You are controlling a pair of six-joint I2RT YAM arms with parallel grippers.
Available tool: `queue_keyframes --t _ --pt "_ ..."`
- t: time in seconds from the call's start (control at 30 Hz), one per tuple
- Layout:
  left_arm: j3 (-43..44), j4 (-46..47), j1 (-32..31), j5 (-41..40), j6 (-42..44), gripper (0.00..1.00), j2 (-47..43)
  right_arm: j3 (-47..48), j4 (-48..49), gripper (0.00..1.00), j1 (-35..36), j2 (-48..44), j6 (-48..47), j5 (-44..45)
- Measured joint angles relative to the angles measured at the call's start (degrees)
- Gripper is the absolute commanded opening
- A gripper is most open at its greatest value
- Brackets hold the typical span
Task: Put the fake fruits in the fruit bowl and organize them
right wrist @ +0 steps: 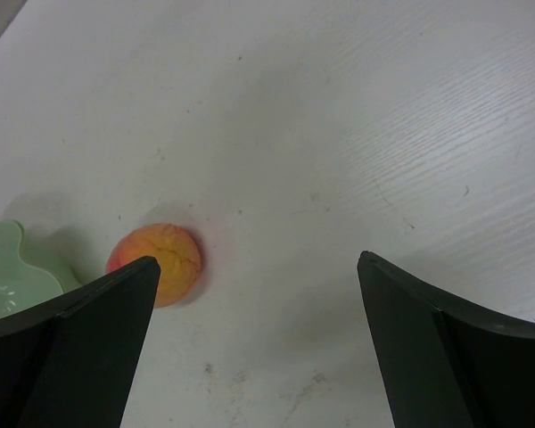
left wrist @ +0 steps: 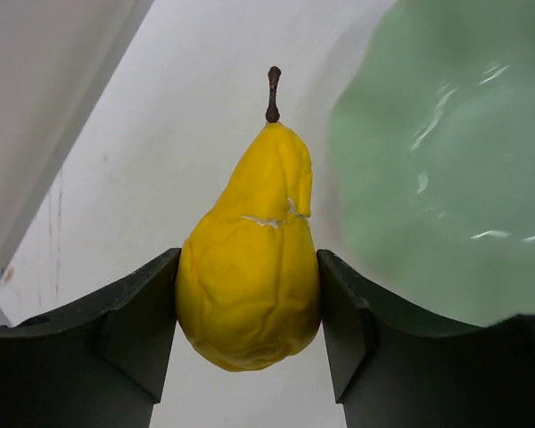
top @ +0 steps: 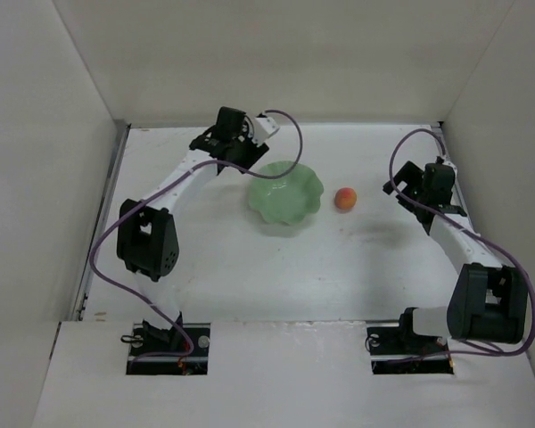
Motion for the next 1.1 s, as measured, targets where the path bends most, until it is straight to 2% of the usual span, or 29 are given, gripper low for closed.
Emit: queue_keyframes --t 0.1,0.23,0.27,0.37,0.47,0.57,0.73,0.87,0.97,1.1 --pt "1.99 0.96 -5.60 0.87 -0.37 0.28 0.81 -0.04 0.04 1.00 0.68 0.04 0.50 -0.02" --pt "3.19 1.53 -11.34 3.28 -0.98 0.45 4.74 -0.24 0.04 1.00 1.25 -0.04 1.07 0.02" --pt "3.19 1.46 -12.11 3.63 -1.31 0.53 5.99 -0.26 0.02 1.00 1.44 -0.09 1.18 0.00" --pt "3.19 0.79 -13.03 4.26 -2.21 0.73 9.18 -0.28 0.04 1.00 3.06 -0.46 1.55 0.04" --pt "3.19 0.13 -13.03 4.61 -3.13 0.85 10.34 -0.28 0.02 1.00 5.64 -0.50 1.75 0.00" --pt "3.19 0.24 -12.87 5.07 -4.00 0.93 10.12 -0.26 0.09 1.00 8.22 0.13 1.95 0.00" --pt "2.93 0.11 -12.33 5.40 -5.31 0.97 9.03 0.87 -0.02 1.00 12.15 5.97 2.60 0.00" --pt "2.27 -0.22 -10.86 5.97 -6.88 0.98 4.79 4.79 -0.22 1.00 15.13 12.37 2.80 0.04" --pt "2.27 -0.22 -7.34 6.43 -8.28 0.98 0.37 8.26 -0.13 1.00 16.74 16.31 2.97 0.07" --pt "1.14 0.28 1.09 6.58 -9.75 0.98 -5.49 11.78 -0.37 1.00 17.84 20.09 3.04 0.44"
